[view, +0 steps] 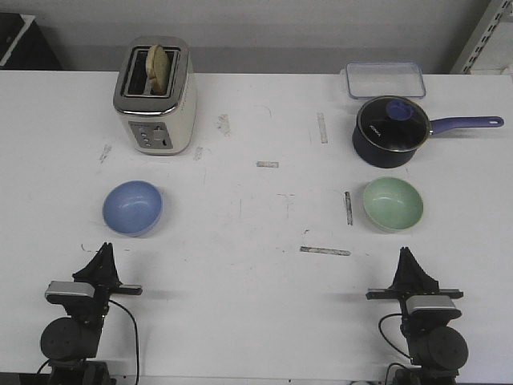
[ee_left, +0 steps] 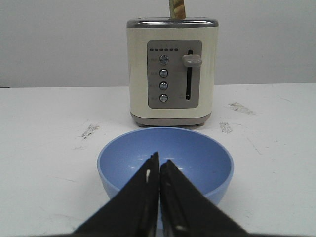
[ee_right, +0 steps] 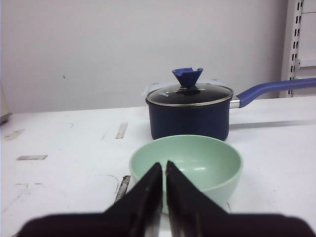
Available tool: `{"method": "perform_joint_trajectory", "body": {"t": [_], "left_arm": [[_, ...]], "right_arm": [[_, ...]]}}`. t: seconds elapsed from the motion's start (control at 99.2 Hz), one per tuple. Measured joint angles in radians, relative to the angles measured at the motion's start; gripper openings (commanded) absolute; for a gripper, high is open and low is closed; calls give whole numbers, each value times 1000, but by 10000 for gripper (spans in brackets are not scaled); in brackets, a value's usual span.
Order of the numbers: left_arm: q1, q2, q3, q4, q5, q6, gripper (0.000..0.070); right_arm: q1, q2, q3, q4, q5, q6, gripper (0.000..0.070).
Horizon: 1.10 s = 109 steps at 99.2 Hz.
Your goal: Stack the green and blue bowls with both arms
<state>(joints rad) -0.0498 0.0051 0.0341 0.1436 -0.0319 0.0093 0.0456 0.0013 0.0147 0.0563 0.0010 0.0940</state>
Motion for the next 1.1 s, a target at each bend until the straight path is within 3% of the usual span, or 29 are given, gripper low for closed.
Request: {"method": "perform_joint_trajectory", "body": {"t": [0.766,1.098], "left_arm": [[0,0,0,0,0,0,1],[0,0,0,0,0,0,1]], "right_arm": [[0,8,0,8,-29,-27,3],[0,167,86,-3,-27,-37,3]]}}
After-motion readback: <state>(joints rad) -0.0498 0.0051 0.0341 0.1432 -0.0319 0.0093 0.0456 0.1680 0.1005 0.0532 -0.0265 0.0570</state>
